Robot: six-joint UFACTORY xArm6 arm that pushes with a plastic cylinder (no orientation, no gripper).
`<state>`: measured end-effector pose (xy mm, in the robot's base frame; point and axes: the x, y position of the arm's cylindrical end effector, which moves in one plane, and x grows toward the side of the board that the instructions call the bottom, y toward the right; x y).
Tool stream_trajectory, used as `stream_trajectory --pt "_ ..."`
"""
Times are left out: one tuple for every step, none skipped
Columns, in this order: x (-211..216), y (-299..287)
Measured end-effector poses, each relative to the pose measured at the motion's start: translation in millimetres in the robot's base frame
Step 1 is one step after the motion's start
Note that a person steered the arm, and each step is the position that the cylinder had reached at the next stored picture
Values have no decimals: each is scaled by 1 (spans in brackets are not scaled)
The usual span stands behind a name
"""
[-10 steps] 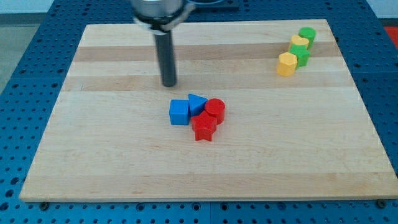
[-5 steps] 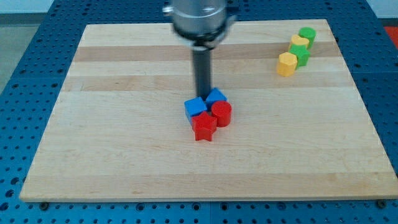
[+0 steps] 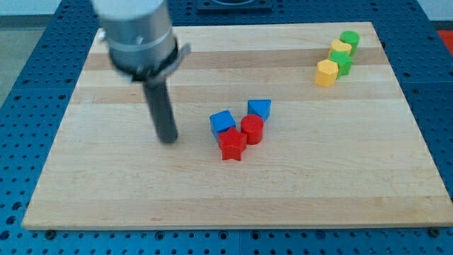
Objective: Move red blocks and blue blocks towards the top right side
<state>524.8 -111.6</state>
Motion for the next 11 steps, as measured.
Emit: stream_trajectory --pt "84 51" --pt "76 79" --pt "55 90" --pt "21 94" --pt "-38 134" --pt "-73 161" --pt "-79 171" --pt "-77 169" --pt "-26 138" --pt "33 92" --pt "38 32"
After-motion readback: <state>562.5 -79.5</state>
